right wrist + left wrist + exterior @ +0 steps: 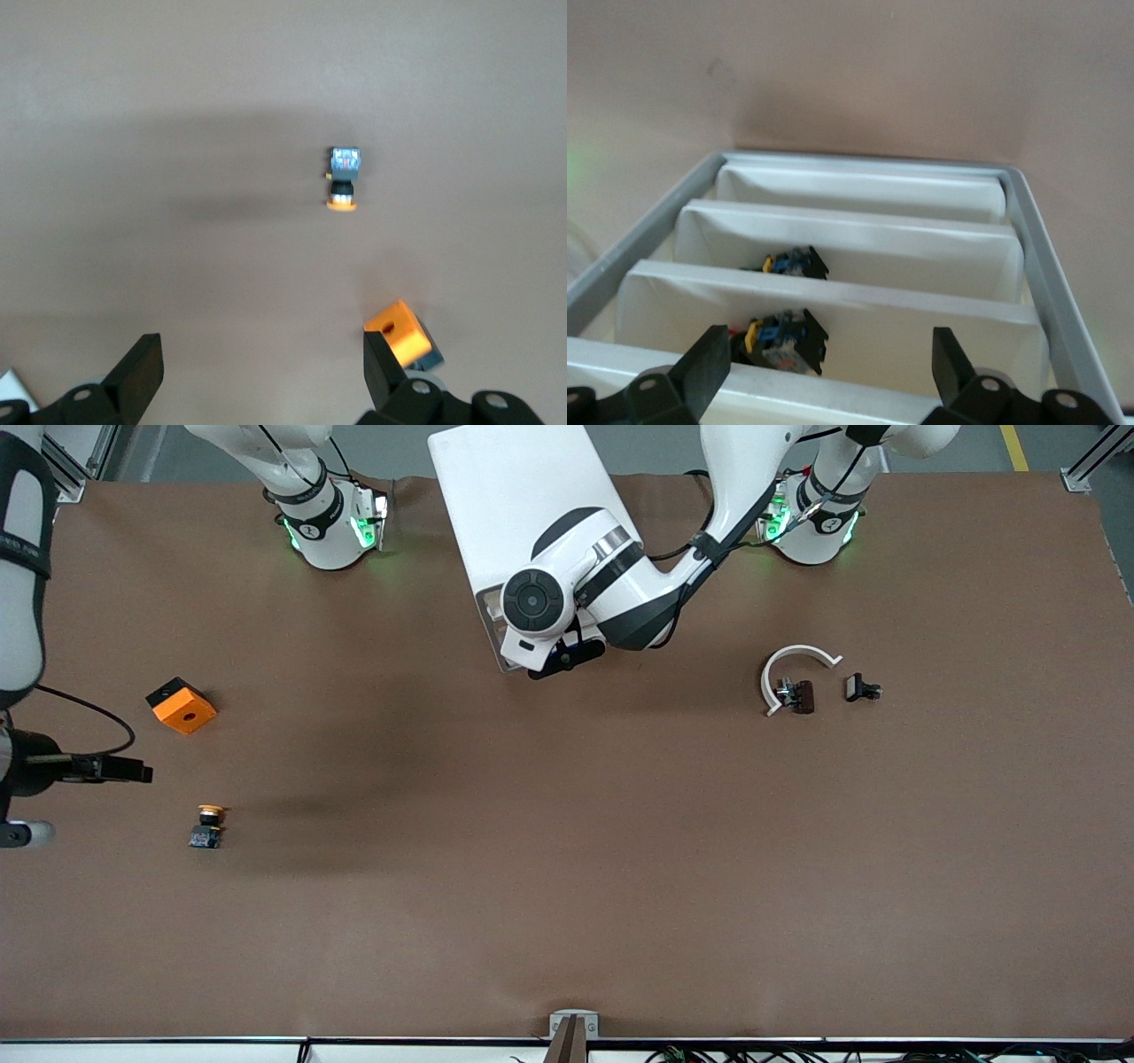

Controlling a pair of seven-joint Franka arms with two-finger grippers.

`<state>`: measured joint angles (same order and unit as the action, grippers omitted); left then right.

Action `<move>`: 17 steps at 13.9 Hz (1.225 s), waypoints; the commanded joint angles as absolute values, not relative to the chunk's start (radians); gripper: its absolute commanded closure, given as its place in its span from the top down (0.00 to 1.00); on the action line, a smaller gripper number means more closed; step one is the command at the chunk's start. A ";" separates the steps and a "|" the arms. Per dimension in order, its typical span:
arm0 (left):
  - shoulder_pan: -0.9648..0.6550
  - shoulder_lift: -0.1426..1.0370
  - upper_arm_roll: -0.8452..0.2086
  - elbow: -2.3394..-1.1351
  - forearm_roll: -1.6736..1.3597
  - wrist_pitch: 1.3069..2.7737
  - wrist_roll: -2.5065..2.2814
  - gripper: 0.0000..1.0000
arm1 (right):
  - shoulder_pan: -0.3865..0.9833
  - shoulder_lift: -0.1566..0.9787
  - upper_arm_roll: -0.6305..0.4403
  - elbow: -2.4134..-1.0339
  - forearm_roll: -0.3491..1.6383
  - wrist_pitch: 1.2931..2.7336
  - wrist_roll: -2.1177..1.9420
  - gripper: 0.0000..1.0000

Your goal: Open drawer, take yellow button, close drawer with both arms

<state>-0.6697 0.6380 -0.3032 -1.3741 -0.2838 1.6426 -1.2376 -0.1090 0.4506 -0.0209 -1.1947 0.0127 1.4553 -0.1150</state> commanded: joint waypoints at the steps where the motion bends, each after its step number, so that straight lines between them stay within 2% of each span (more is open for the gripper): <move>1: -0.651 0.652 -0.316 -1.373 -0.370 1.638 -1.253 1.00 | -0.084 0.424 -0.022 -1.126 -0.021 1.375 -0.043 1.00; 8: -0.638 0.687 -0.316 -1.370 -0.454 1.637 -1.252 1.00 | -0.074 0.322 -0.012 -1.117 -0.011 1.335 -0.020 1.00; 13: -0.624 0.687 -0.316 -1.371 -0.460 1.623 -1.253 1.00 | -0.058 0.264 -0.014 -1.120 0.000 1.223 -0.017 1.00; 15: -0.623 0.687 -0.311 -1.371 -0.459 1.611 -1.252 1.00 | -0.045 0.201 -0.014 -1.135 -0.003 1.209 0.015 1.00; 17: -0.594 0.687 -0.305 -1.368 -0.442 1.612 -1.252 1.00 | -0.035 0.184 -0.015 -1.146 -0.002 1.204 0.089 1.00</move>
<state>-0.6238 0.6843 -0.3022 -1.3770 -0.4366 1.6275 -1.2399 -0.0481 0.2297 -0.0165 -1.1109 -0.0060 1.2125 0.0206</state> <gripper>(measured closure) 0.000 0.000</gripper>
